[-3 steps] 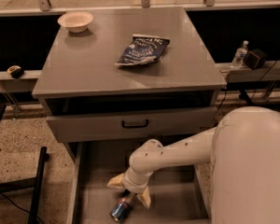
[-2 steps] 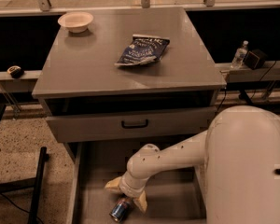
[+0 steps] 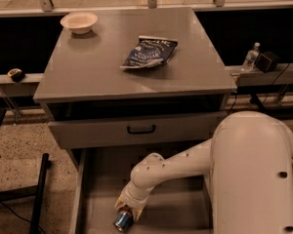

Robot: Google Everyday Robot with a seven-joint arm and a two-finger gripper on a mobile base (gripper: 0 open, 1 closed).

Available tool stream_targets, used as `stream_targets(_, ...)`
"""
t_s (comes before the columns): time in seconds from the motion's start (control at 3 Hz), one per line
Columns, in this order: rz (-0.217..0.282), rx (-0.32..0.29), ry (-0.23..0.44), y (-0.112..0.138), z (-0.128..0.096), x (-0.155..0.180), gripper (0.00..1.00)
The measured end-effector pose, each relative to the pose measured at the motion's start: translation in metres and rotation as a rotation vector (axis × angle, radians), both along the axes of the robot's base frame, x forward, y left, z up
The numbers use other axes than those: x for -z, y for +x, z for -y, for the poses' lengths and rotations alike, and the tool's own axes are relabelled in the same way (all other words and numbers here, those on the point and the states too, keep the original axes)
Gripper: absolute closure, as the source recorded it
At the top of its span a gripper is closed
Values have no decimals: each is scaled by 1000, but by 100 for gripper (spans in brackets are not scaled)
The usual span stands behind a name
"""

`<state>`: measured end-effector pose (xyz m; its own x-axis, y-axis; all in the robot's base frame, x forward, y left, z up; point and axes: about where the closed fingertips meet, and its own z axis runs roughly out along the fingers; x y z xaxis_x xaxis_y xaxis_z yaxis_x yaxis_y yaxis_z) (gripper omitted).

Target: Pick redbull can from middle drawer and place on counter

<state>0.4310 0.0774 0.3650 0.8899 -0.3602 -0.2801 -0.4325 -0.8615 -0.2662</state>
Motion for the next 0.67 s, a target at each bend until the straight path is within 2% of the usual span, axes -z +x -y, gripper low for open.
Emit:
stream_targets(0.33, -4, 4, 48, 0, 0, -5, 64)
stream_targets(0.67, 13, 14, 137, 2, 4, -24, 87)
